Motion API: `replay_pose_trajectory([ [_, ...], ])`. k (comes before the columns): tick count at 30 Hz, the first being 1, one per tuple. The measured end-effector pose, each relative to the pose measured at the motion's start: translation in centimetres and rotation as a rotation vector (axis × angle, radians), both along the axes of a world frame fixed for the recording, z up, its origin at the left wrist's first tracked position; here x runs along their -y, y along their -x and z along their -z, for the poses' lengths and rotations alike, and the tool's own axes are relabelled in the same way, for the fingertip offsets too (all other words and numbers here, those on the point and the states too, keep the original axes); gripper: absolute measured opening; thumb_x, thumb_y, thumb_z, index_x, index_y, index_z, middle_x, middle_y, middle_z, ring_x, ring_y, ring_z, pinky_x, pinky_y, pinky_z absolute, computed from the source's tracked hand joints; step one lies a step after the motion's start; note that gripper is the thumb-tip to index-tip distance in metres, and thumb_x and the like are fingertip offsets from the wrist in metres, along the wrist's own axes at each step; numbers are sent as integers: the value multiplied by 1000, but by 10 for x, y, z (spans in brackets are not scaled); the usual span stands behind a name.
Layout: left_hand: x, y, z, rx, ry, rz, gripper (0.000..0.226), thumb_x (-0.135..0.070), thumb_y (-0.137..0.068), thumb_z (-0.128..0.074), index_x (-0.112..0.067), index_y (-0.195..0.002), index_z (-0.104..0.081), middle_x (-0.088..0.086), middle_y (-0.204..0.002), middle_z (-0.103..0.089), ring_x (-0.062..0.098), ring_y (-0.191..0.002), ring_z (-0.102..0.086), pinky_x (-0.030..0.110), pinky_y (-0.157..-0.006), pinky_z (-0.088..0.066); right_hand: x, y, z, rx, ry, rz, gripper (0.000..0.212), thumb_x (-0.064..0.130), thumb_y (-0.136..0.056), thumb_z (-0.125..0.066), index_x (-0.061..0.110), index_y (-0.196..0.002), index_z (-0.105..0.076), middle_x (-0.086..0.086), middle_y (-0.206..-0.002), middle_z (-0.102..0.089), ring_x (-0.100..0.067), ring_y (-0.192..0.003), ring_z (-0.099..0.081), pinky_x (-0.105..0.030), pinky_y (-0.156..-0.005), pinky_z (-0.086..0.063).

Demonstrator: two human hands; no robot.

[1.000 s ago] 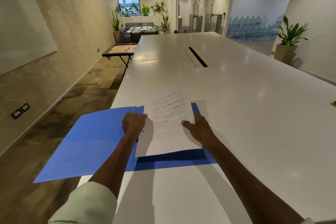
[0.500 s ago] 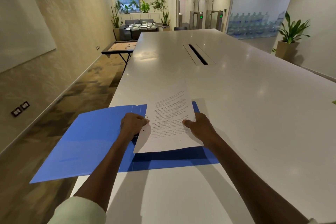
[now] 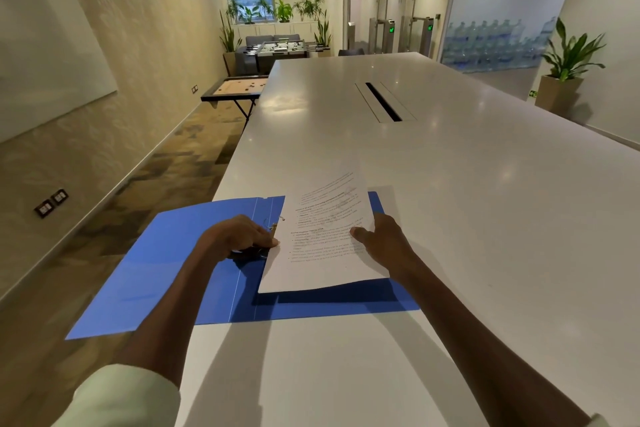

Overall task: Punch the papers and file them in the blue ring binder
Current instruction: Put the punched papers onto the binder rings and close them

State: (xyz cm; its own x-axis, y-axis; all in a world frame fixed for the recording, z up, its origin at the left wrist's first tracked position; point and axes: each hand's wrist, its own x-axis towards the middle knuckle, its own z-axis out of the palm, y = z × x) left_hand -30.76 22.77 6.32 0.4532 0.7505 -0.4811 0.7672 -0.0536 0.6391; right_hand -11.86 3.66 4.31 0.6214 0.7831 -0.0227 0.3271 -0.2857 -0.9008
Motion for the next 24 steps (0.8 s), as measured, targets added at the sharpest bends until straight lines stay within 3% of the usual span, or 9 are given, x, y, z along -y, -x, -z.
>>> replay_pose_trajectory([
  [2, 1, 0, -3, -1, 20, 10, 27, -21, -85, -72, -7, -108, -72, 8, -103, -70, 16, -85, -60, 30, -77, -44, 0, 0, 2, 12, 0, 2, 35, 15, -94, -58, 7, -127, -53, -8, -132, -60, -25, -117, -59, -12, -66, -44],
  [6, 1, -1, -1, -7, 1, 8, 25, -21, -84, -74, -9, -106, -73, 10, -108, -69, 23, -100, -61, 32, -83, -45, 1, -1, 4, 3, 4, -2, 35, 15, -94, -58, 7, -128, -54, -8, -132, -60, -25, -117, -59, -21, -80, -46],
  [9, 1, -1, 2, -7, -16, 0, 26, -22, -81, -76, -8, -103, -74, 11, -106, -70, 22, -95, -61, 32, -82, -47, 1, -3, 7, -5, 14, 5, 35, 16, -94, -59, 8, -127, -55, -9, -130, -61, -25, -115, -60, -25, -83, -47],
  [15, 2, -4, 13, -72, -127, -25, 37, -26, -74, -82, -4, -102, -73, 14, -104, -69, 24, -92, -62, 32, -79, -51, -1, -1, 16, 23, 87, 5, 33, 18, -92, -60, 7, -124, -57, -1, -120, -62, -20, -104, -60, -25, -76, -45],
  [19, 5, -5, 18, -70, -190, -39, 40, -28, -73, -83, -1, -100, -72, 15, -102, -69, 24, -89, -62, 33, -81, -52, -2, -4, 24, 127, 222, 55, 28, 27, -90, -63, 8, -111, -58, -4, -105, -62, -23, -93, -59, -28, -72, -44],
  [24, 11, -2, 18, -64, -227, -49, 41, -34, -76, -80, -1, -100, -72, 13, -97, -68, 21, -84, -62, 30, -73, -51, 2, -6, 17, 398, 412, 125, 26, 33, -88, -61, 14, -88, -44, -1, -85, -51, -20, -79, -51, -30, -66, -40],
])
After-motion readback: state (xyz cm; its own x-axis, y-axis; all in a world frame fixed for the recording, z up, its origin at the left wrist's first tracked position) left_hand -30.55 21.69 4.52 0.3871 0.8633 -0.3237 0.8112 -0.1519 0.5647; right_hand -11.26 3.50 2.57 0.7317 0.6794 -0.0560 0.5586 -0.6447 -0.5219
